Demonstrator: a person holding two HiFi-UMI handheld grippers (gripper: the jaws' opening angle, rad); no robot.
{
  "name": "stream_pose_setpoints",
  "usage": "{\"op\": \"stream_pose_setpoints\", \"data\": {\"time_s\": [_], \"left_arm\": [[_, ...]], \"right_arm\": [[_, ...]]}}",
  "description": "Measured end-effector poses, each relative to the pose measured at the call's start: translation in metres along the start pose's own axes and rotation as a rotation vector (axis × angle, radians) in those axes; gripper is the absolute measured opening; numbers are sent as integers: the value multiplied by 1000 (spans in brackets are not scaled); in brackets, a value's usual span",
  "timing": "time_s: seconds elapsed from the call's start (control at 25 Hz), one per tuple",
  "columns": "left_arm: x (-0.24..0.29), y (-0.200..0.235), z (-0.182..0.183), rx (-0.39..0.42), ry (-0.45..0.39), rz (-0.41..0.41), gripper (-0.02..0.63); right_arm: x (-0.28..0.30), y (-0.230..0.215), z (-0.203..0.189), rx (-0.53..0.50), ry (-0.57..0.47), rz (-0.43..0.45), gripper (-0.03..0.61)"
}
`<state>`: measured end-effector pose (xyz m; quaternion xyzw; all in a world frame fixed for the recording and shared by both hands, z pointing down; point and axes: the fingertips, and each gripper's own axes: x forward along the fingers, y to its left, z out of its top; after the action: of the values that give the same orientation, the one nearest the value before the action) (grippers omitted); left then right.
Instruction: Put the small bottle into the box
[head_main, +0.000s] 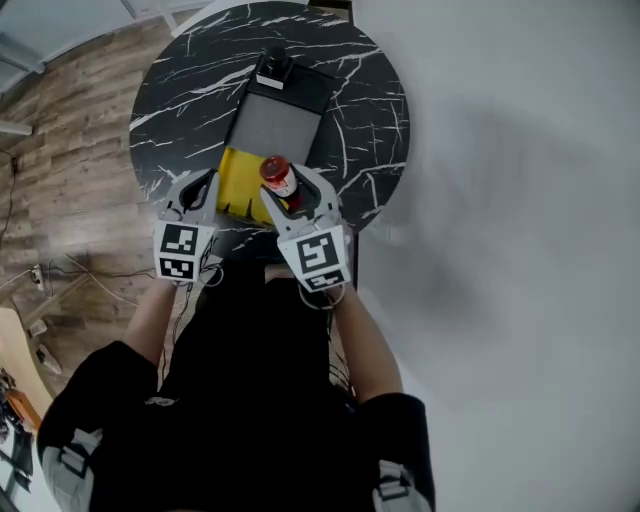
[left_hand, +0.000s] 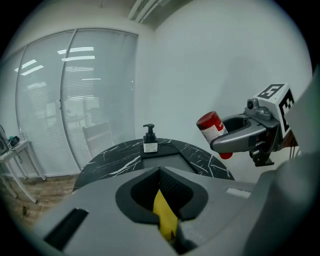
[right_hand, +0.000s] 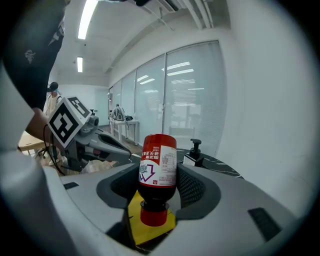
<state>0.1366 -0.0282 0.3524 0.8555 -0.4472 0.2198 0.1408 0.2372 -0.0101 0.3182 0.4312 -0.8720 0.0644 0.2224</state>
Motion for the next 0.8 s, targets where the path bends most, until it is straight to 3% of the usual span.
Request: {"op": "stream_pose_setpoints", "data": {"time_s": [0.44, 0.56, 0.8], "left_arm": [[44, 18, -59, -13, 189, -41, -2], [47, 27, -78, -60, 243, -41, -2], [53, 42, -100, -69, 308, -73, -2]], "right_arm": [[66, 15, -84, 64, 255, 165, 216], [78, 26, -113, 33, 357, 214, 216], [104, 41, -138, -14, 464, 246, 216]]}}
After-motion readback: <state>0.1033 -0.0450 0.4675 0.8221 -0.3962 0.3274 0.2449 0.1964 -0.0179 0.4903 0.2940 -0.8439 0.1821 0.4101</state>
